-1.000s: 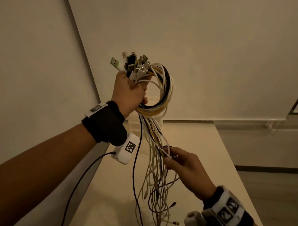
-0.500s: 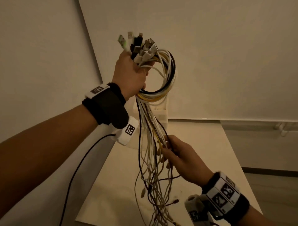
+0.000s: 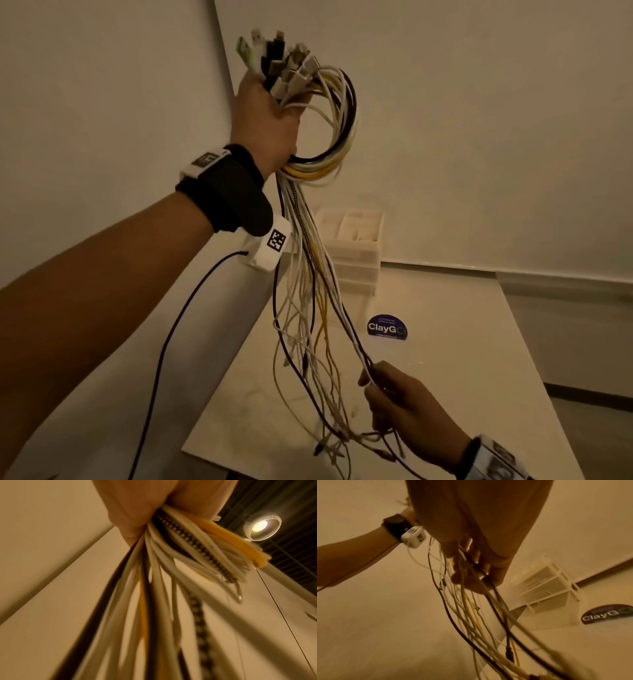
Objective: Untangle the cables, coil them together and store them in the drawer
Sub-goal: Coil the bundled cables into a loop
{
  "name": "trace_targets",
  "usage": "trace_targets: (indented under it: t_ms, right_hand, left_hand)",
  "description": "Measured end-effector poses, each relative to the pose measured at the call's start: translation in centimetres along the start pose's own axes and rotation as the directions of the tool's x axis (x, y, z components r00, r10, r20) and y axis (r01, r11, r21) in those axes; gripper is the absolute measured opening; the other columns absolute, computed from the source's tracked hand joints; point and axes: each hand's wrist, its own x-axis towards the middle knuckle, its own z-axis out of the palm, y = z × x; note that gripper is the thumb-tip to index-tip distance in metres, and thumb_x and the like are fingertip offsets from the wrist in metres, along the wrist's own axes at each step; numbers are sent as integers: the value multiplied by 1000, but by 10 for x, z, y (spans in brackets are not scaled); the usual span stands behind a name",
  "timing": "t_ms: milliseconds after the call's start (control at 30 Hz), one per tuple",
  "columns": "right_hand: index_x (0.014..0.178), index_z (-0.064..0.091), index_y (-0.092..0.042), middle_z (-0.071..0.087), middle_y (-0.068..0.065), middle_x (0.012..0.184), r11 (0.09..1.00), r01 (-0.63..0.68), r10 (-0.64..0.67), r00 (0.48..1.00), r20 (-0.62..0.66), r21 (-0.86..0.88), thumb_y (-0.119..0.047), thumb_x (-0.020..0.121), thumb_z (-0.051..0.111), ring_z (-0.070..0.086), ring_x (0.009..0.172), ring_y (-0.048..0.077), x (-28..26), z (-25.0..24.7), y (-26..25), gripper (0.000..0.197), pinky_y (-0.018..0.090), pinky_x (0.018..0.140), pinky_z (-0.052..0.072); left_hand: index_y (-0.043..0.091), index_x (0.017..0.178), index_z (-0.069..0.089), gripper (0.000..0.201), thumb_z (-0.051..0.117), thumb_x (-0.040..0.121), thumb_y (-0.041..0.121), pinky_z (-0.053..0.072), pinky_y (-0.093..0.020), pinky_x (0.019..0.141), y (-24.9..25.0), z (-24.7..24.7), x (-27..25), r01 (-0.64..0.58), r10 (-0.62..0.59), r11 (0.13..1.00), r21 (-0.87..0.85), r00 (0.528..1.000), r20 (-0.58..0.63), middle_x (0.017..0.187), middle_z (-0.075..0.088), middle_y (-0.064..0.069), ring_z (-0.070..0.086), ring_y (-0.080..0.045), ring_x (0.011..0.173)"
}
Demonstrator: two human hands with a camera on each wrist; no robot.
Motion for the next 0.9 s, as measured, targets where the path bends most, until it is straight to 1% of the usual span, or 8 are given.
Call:
trace_targets:
  t_ms: [100,200,300,433,567,633,733,900]
  right_hand:
    - [105,65,-25,62,2,83,988,-141,132,981,143,55,-37,99,46,62,78,17,-3,-4,-5,23,42,77,58]
    - [117,50,-60,57,-26,122,963,-138,205,933,295,-234,-56,89,54,63,97,5,-6,-19,-10,28,22,84,54]
    - [134,24,-63,35,-34,139,943,-85,129,985,117,-323,-70,77,59,53,114,2,-6,-39,-26,67,20,94,42]
    - [146,13,-50,34,-24,147,975,208,-215,972,-90,-80,-64,62,69,40,131,1,26,-40,-87,102,31,104,38]
    - [128,48,-18,68,1,113,907,280,-300,954,14,314,-16,64,75,65,104,22,74,7,-132,69,39,90,54]
    - [111,58,-7,71,11,95,914,245,-244,969,-44,323,-14,60,75,68,90,32,83,25,-127,55,42,81,56]
    - [117,60,-5,71,19,104,899,200,-212,977,-13,389,-13,62,76,69,88,30,88,29,-115,58,36,72,57]
    - [95,69,-4,70,16,81,860,123,-203,973,111,495,0,74,68,66,69,26,84,28,-105,22,41,74,57]
  left_hand:
    - [-8,106,61,23,60,90,9,48,-24,49,-1,-3,1,-22,22,1000,-6,1000,12,100,56,-36,53,-23,87]
    - [5,95,62,11,61,90,15,43,-24,46,6,-10,6,-11,10,1000,29,1000,20,63,54,-13,58,-19,51]
    - [7,83,55,10,58,92,11,36,-24,42,13,-13,6,22,-21,1000,-22,999,31,55,41,-3,37,-14,43]
    - [7,78,58,11,57,86,14,35,-28,45,16,3,-11,78,-75,991,-105,997,36,59,44,-6,40,-16,48]
    - [-3,102,62,25,62,86,16,52,-33,62,0,21,-24,-31,22,991,129,997,71,73,62,-3,63,-27,67]
    - [2,106,64,25,64,88,19,51,-30,60,-10,23,-27,-4,-9,987,160,997,81,76,68,0,67,-33,72]
    - [11,109,64,24,64,88,21,60,-41,62,-17,25,-32,54,-64,986,157,996,58,70,61,10,68,-32,76]
    - [13,115,63,26,63,89,19,58,-44,48,-18,32,-33,140,-153,986,89,976,156,72,59,5,59,-11,53]
